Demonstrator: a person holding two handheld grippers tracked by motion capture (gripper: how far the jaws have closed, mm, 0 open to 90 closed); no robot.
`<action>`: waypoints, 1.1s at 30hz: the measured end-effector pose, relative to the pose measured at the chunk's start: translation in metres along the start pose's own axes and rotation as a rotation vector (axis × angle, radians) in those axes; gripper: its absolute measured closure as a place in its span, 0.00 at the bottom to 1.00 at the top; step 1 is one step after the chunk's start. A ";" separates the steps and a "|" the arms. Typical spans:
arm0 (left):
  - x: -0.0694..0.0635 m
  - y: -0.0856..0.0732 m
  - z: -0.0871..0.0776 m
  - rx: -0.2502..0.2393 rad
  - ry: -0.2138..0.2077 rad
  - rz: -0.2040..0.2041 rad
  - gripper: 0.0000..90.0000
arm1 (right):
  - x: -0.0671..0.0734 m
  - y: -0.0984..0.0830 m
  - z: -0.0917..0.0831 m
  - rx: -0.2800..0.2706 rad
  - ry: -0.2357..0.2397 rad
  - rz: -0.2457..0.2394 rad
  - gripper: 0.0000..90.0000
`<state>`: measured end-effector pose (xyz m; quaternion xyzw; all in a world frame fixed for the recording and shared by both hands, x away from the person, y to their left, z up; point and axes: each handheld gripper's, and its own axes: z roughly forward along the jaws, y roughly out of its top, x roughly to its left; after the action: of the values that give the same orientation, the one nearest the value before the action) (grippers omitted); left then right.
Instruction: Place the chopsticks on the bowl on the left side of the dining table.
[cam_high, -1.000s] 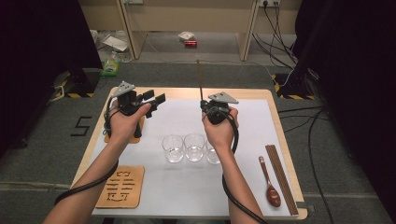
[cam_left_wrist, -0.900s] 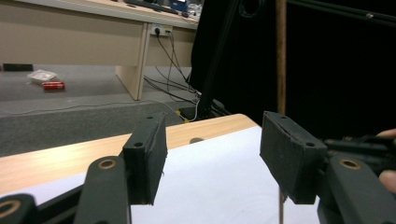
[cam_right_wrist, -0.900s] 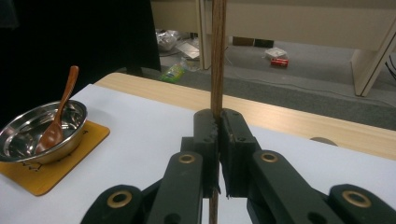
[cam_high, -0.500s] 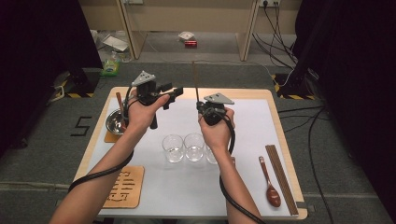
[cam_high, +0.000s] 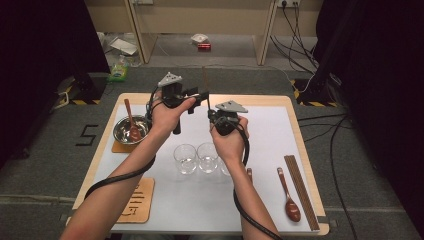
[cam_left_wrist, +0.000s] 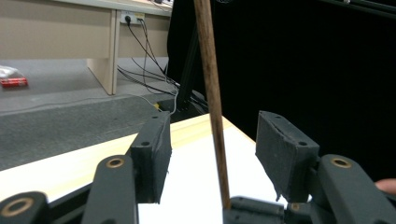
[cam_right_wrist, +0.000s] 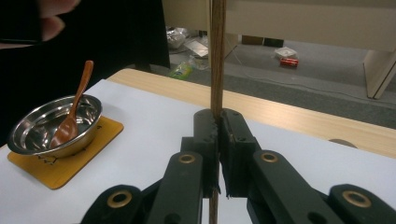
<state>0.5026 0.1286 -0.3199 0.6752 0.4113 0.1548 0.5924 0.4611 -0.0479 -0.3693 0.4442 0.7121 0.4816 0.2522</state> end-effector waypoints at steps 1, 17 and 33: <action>0.000 0.000 0.003 0.004 -0.001 -0.011 0.52 | 0.000 0.000 0.000 0.002 0.002 0.000 0.96; 0.002 -0.002 0.013 0.003 -0.041 -0.070 0.85 | 0.006 0.000 0.000 -0.001 0.010 -0.002 0.96; 0.000 -0.003 0.010 -0.027 -0.028 -0.039 0.93 | 0.003 0.001 -0.005 0.007 0.034 -0.015 0.84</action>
<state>0.5089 0.1216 -0.3253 0.6612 0.4140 0.1393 0.6100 0.4563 -0.0478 -0.3660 0.4316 0.7214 0.4844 0.2421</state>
